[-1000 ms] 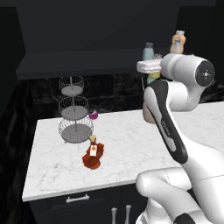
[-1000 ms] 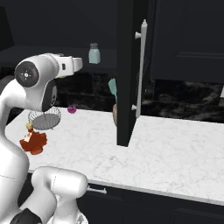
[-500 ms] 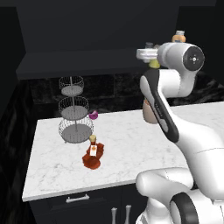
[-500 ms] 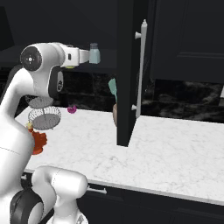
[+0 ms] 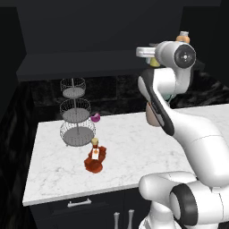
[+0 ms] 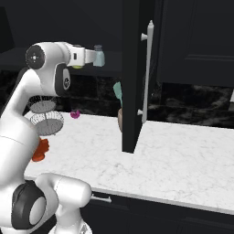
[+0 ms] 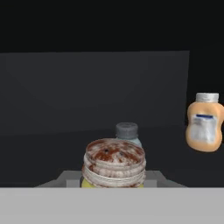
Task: Put the shaker and condiment bottle from the counter next to their counterparts in the cabinet.
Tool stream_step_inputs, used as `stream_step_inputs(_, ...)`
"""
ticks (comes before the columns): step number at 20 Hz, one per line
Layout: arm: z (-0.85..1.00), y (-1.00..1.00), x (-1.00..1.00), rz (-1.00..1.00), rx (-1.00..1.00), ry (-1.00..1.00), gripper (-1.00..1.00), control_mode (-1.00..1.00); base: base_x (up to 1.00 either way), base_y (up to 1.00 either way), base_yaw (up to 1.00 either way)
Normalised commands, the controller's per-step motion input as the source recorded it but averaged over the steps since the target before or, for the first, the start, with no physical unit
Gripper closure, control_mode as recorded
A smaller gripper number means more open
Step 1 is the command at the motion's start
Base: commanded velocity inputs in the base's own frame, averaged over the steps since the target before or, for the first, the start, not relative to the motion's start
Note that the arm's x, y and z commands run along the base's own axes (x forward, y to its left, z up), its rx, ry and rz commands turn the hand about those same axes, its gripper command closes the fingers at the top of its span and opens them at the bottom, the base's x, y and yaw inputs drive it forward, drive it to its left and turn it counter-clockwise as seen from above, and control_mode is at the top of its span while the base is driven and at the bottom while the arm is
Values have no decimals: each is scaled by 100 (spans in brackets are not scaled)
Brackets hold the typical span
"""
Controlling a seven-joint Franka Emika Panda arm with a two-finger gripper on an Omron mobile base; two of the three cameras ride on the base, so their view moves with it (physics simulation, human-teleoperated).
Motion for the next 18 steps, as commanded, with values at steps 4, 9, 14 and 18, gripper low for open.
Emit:
stream_step_inputs(4, 0, 0, 1, 0, 0, 0, 100, -100, 0, 0, 0)
stream_step_inputs(9, 0, 0, 26, 0, 0, 0, 100, -100, 0, 0, 0)
stream_step_inputs(14, -8, 0, 34, 0, -4, 0, 100, -100, 0, 0, 0)
stream_step_inputs(18, -15, 0, 20, 0, -4, -1, 100, -100, 0, 0, 0)
